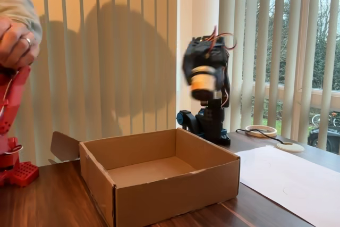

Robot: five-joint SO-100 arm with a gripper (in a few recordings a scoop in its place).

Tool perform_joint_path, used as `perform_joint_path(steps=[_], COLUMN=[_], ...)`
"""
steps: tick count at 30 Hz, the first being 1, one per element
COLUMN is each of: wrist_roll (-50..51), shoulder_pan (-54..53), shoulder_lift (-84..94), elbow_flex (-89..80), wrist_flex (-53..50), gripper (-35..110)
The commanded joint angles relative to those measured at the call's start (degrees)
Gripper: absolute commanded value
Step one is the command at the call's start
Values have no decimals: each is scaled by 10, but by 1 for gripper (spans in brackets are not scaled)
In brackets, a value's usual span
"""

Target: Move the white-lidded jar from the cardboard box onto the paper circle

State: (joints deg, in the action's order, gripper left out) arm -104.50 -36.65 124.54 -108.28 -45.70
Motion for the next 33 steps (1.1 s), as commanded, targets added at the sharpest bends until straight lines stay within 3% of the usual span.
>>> perform_joint_path(steps=[1, 4, 8, 21, 33], wrist_roll=[18, 46, 65, 51, 50], shoulder_pan=[135, 225, 302, 304, 283], shoulder_lift=[81, 69, 19, -294, -417], elbow_flex=[15, 4, -37, -15, 55], wrist_flex=[-132, -223, -244, 48, 113], gripper=[6, 6, 5, 5, 5])
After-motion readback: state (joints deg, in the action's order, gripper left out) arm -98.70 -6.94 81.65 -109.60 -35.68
